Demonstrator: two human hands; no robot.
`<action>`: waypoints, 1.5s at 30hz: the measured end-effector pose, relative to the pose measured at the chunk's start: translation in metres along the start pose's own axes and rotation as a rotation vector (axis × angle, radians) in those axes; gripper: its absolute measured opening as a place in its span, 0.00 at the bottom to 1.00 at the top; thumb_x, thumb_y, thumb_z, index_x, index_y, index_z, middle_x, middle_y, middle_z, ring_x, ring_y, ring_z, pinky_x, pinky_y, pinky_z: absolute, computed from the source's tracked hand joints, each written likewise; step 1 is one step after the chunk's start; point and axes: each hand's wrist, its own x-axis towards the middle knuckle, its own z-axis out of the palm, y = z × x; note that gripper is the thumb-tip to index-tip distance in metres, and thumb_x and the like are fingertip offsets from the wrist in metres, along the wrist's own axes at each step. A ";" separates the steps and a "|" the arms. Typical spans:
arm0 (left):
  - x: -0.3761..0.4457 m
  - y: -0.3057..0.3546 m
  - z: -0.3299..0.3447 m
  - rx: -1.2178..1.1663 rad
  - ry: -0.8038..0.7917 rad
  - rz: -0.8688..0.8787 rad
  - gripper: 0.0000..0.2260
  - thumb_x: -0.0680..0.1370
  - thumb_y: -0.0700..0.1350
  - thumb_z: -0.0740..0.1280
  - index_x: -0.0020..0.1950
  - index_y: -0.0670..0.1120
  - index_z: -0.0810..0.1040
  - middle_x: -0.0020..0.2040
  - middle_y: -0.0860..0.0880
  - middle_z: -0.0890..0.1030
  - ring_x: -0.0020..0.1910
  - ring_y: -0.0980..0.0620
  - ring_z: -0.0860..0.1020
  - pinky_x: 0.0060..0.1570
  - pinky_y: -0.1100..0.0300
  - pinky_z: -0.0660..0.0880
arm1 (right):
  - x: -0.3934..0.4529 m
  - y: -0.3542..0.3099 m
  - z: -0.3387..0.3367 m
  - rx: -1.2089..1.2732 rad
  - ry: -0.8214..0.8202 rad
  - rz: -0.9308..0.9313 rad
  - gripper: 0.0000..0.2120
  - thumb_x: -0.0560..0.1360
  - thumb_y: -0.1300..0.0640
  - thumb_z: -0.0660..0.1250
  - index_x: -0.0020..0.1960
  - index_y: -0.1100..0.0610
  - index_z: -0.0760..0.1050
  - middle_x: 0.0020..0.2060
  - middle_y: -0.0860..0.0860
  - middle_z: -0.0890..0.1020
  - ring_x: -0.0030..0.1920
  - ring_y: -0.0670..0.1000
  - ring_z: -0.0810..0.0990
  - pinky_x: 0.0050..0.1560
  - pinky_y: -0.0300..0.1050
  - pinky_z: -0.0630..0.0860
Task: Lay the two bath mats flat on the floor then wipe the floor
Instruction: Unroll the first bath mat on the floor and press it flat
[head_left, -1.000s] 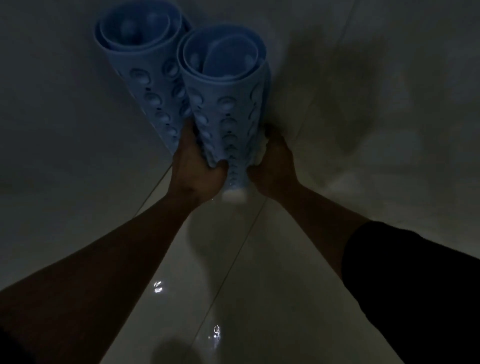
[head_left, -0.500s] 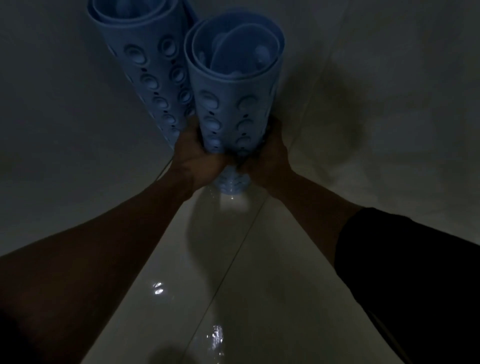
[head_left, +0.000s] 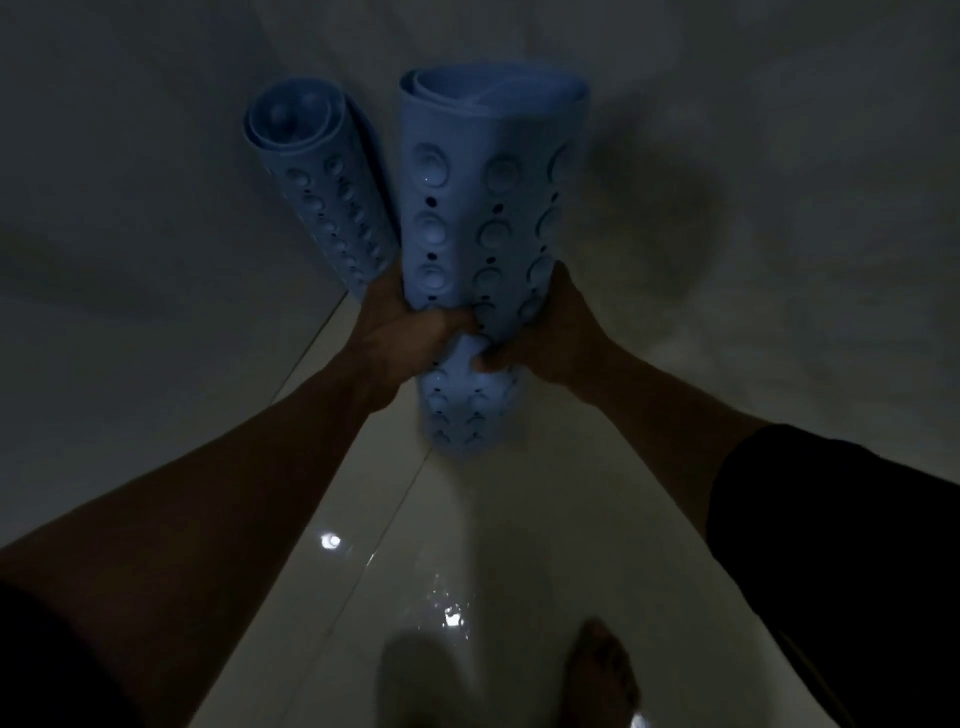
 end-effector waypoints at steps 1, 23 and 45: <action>-0.008 0.012 0.004 0.000 -0.019 -0.009 0.15 0.71 0.34 0.73 0.55 0.46 0.81 0.50 0.53 0.83 0.47 0.61 0.82 0.47 0.64 0.80 | -0.009 0.000 -0.012 0.054 -0.027 0.007 0.45 0.59 0.61 0.83 0.71 0.57 0.65 0.62 0.52 0.77 0.59 0.50 0.79 0.57 0.46 0.79; -0.180 0.022 0.255 -0.147 -0.227 -0.205 0.21 0.71 0.43 0.77 0.62 0.45 0.77 0.55 0.46 0.83 0.51 0.44 0.83 0.50 0.46 0.82 | -0.317 0.120 -0.140 0.462 0.446 0.200 0.38 0.62 0.55 0.82 0.69 0.52 0.71 0.55 0.46 0.81 0.50 0.44 0.82 0.43 0.39 0.83; -0.217 -0.221 0.526 0.048 -0.473 -0.020 0.18 0.78 0.47 0.70 0.66 0.54 0.70 0.63 0.45 0.79 0.56 0.46 0.81 0.54 0.52 0.80 | -0.358 0.481 -0.158 0.426 0.827 0.233 0.21 0.75 0.40 0.67 0.65 0.45 0.72 0.59 0.51 0.81 0.55 0.52 0.82 0.59 0.55 0.79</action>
